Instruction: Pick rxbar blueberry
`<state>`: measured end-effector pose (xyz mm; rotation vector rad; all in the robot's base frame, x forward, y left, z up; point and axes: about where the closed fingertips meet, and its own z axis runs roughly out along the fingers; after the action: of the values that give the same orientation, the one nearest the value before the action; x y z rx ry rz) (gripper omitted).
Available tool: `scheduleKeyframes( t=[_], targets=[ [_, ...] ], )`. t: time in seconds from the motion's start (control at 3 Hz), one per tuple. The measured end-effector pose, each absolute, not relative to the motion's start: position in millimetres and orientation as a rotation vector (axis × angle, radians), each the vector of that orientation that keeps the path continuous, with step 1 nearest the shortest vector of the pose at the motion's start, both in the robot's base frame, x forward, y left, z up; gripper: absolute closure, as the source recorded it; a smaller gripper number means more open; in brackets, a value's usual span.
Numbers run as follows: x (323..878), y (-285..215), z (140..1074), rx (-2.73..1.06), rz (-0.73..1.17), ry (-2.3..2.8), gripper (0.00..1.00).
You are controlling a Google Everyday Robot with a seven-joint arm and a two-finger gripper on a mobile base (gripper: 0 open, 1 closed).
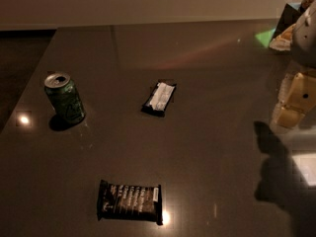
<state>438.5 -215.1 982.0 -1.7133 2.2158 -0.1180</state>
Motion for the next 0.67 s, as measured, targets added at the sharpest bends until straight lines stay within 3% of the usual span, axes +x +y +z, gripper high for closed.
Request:
scheduleKeyframes(
  t=[0.67],
  targets=[
    [449.4, -210.7, 980.4, -1.705, -0.125, 2.243, 0.0]
  ],
)
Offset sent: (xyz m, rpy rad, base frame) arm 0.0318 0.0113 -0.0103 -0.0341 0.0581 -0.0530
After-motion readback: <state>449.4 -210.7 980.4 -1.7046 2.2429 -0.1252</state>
